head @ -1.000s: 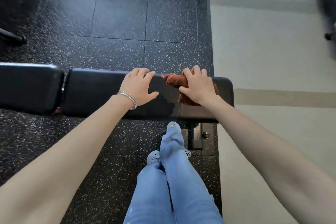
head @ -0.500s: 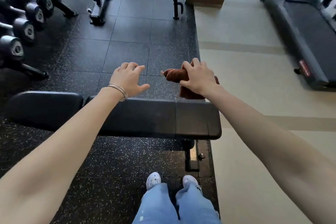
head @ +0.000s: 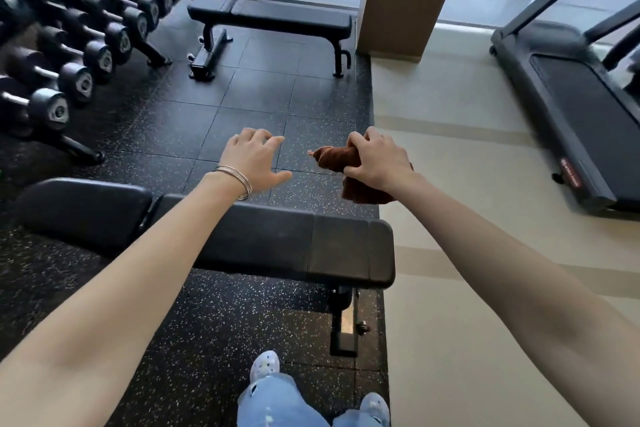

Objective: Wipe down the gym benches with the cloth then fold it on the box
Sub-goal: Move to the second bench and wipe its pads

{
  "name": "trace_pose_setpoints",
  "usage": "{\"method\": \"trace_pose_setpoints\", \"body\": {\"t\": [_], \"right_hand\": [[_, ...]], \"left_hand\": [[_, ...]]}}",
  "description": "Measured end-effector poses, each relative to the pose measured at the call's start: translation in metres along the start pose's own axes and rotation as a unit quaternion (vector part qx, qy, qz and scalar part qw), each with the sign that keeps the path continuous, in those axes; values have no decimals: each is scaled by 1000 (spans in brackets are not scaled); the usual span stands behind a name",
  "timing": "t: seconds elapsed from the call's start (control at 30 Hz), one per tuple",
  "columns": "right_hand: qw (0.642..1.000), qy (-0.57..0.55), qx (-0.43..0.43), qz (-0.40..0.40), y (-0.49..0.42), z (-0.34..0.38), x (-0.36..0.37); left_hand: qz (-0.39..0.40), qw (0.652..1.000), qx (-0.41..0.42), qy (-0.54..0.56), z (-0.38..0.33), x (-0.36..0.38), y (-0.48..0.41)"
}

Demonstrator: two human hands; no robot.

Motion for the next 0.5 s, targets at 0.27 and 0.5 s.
{"method": "trace_pose_setpoints", "body": {"t": [0.27, 0.5], "right_hand": [[998, 22, -56, -5, 42, -68, -25], [997, 21, -78, -16, 61, -117, -50]], "left_hand": [[-13, 999, -42, -19, -86, -15, 22], [-18, 997, -70, -27, -141, -30, 27]]}}
Point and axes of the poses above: each hand's wrist, its own y-axis away from the middle knuckle, its own x-axis out of the palm, z = x × y, the point moved 2 cm from there along -y, towards the middle knuckle, and after that the axes turned 12 degrees about -x, right-handed, at the moved point
